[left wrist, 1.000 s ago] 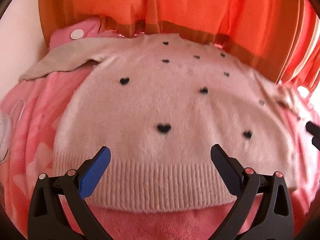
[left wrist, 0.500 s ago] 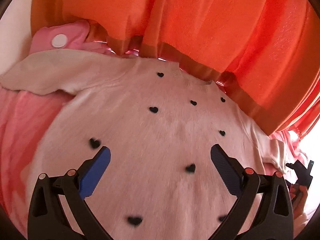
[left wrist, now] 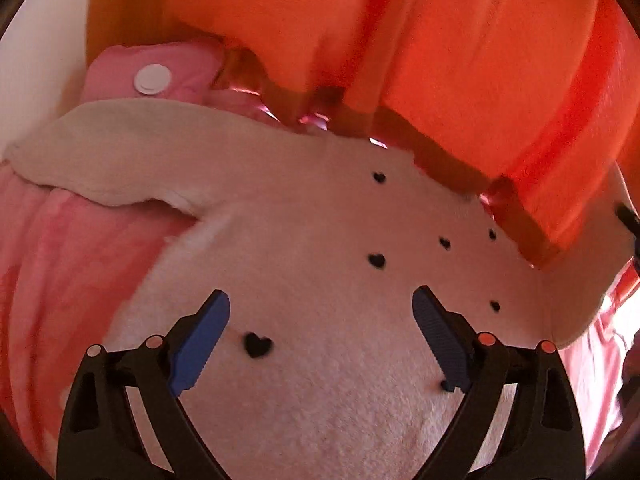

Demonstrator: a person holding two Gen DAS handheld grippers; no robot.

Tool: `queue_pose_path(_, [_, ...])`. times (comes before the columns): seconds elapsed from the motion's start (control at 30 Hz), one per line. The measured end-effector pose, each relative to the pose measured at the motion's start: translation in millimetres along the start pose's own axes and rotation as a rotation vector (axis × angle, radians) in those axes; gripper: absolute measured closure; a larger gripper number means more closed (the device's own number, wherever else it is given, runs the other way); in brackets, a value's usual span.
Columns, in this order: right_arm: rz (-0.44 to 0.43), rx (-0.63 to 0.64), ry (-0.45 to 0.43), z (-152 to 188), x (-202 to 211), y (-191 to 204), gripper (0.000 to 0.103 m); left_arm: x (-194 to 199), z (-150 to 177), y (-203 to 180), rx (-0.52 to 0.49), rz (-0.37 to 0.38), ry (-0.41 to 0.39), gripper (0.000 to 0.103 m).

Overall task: Fold small clothes
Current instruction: 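Grasp the sweater sleeve with the right tool and fold it across the body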

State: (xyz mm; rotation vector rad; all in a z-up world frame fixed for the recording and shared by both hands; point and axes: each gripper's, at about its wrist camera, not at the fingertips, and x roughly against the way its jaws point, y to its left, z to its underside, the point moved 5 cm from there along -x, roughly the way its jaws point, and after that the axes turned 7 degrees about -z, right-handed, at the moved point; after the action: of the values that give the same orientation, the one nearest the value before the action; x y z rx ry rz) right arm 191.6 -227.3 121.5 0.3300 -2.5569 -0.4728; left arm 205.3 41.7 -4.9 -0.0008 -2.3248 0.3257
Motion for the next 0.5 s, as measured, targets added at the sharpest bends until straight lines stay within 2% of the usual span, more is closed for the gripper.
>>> queue_pose_path(0.1, [-0.034,0.098,0.17,57.8,-64.5,62.4,0.071,0.6,-5.4,9.6,0.016,0.004,-0.007,0.007])
queue_pose_path(0.2, [0.009,0.105,0.262,94.8,-82.0,68.3,0.071,-7.2,-10.1,17.9,0.047,0.029,0.017,0.005])
queue_pose_path(0.23, [0.02,0.087,0.27,98.9,-75.9,62.0,0.07,-11.6,-11.6,20.4,0.062,0.032,0.027,0.005])
queue_pose_path(0.3, [0.064,0.034,0.275,97.2,-51.5,42.2,0.059,-18.0,-15.3,24.4,0.09,0.049,0.037,0.005])
queue_pose_path(0.37, [0.117,-0.017,0.262,96.5,-24.2,18.4,0.054,-31.0,-19.5,27.8,0.138,0.086,0.071,0.005])
queue_pose_path(0.43, [0.169,-0.11,0.232,104.5,14.4,-10.5,0.047,-46.1,-21.6,31.5,0.202,0.12,0.112,0.005])
queue_pose_path(0.5, [0.187,-0.271,0.222,113.1,39.6,-53.1,0.041,-61.0,-19.2,39.4,0.252,0.117,0.155,0.005])
